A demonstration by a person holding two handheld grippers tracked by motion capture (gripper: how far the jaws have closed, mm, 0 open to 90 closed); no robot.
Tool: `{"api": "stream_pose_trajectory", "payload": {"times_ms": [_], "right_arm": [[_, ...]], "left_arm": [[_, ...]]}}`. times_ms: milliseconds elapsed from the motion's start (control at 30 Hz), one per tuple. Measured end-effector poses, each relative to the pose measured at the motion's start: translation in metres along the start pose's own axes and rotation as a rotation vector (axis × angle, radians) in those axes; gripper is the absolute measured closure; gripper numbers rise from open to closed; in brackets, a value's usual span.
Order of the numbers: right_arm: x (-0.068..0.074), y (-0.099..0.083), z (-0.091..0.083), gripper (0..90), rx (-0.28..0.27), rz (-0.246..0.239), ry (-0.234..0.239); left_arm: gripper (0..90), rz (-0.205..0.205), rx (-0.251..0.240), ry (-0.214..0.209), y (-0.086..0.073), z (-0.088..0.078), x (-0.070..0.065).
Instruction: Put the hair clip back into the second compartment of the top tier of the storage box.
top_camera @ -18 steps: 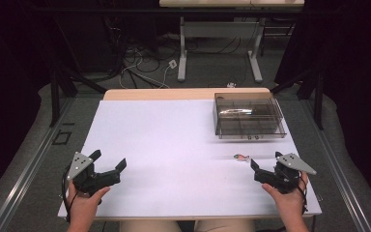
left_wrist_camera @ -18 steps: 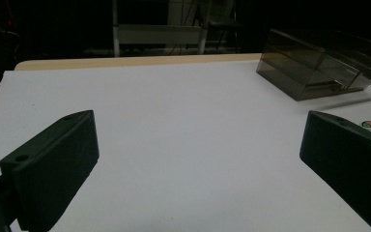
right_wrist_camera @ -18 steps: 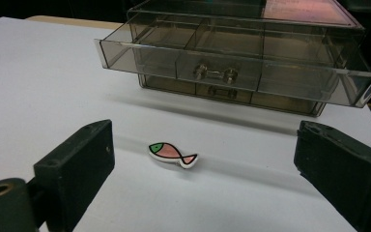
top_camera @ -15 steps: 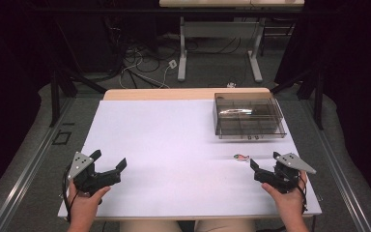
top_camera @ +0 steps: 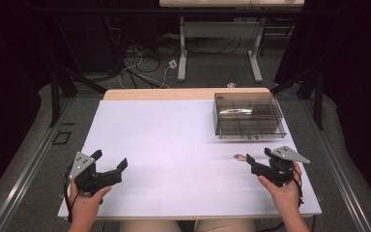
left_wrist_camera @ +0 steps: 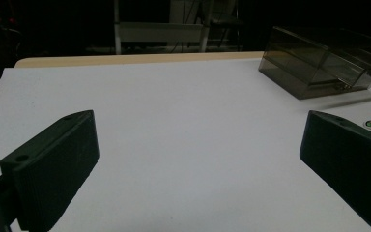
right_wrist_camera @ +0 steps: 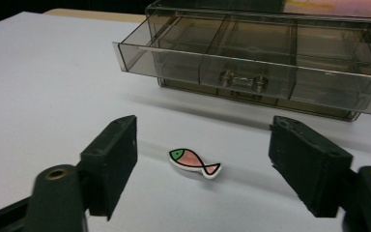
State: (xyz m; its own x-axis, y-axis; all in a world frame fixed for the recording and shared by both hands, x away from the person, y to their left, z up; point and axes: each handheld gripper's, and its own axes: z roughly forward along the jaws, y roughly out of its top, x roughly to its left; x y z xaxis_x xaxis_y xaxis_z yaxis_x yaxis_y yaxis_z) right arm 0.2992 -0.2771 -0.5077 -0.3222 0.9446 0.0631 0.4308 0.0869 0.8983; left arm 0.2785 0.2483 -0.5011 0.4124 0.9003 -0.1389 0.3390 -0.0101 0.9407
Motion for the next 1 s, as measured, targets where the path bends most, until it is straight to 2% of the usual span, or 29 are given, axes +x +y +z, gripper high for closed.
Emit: {"api": "stream_pose_trajectory", "payload": {"times_ms": [200,400,667,800,1000], "right_arm": [[-0.001,0.006,0.009,34.1,0.065,-0.026,0.025],[0.0,0.006,0.026,39.2,0.134,-0.078,0.049],[0.002,0.005,0.04,41.6,0.173,-0.097,0.054],[0.002,0.005,0.047,42.8,0.194,-0.099,0.08],[0.004,0.005,0.054,45.6,0.21,-0.12,0.089]], "left_arm": [[0.5,0.002,0.005,0.005,-0.001,0.0,-0.001],[0.8,0.002,0.007,0.008,-0.001,0.001,-0.001],[1.0,0.007,0.011,0.01,-0.002,0.001,-0.002],[1.1,0.016,0.017,0.009,-0.002,0.001,-0.002],[1.2,0.015,0.02,0.01,-0.003,0.001,-0.002]]}}
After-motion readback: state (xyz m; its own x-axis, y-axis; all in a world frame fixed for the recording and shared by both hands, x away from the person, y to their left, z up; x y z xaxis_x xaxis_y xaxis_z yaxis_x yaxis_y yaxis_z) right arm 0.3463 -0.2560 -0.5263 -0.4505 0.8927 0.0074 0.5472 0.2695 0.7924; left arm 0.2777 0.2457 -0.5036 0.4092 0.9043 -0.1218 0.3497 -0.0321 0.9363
